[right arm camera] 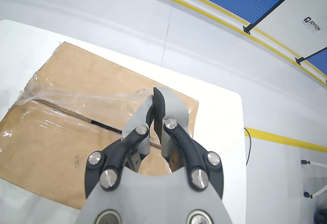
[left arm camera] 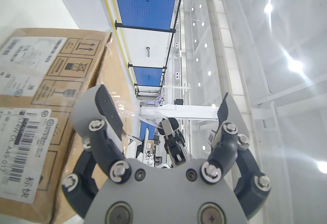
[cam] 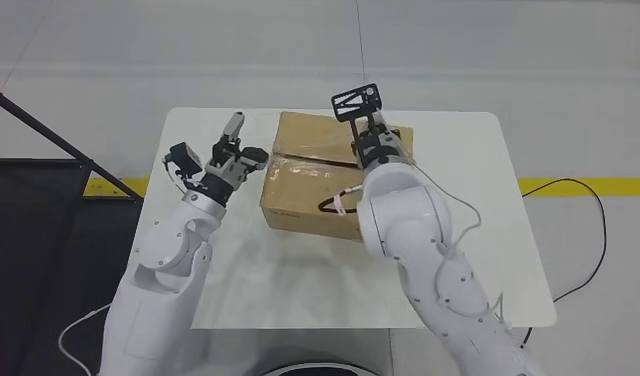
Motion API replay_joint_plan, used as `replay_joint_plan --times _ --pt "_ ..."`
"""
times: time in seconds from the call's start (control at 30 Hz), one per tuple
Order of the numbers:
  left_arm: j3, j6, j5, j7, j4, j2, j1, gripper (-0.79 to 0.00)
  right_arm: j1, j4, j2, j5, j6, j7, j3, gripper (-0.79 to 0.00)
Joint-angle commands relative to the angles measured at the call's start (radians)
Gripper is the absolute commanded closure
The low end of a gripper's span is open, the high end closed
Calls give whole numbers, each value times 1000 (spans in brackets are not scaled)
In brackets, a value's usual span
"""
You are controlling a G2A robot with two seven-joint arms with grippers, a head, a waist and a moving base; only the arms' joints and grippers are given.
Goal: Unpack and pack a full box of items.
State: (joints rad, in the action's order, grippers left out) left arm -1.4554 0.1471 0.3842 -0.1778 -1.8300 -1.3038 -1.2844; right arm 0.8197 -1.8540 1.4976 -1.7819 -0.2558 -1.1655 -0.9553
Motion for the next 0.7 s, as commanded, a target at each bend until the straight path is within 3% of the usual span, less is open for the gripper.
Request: replay_joint_plan --times 0.0,0.4,0.67 --pt "-5 -1 4 1 0 0 1 -785 16 -12 1 -19 1 3 -6 0" --pt "-16 -8 29 19 22 -2 22 -785 91 -25 5 -70 136 -24 -33 0" --pt "51 11 -6 -2 12 -5 46 -785 107 2 12 -85 197 -44 -34 0"
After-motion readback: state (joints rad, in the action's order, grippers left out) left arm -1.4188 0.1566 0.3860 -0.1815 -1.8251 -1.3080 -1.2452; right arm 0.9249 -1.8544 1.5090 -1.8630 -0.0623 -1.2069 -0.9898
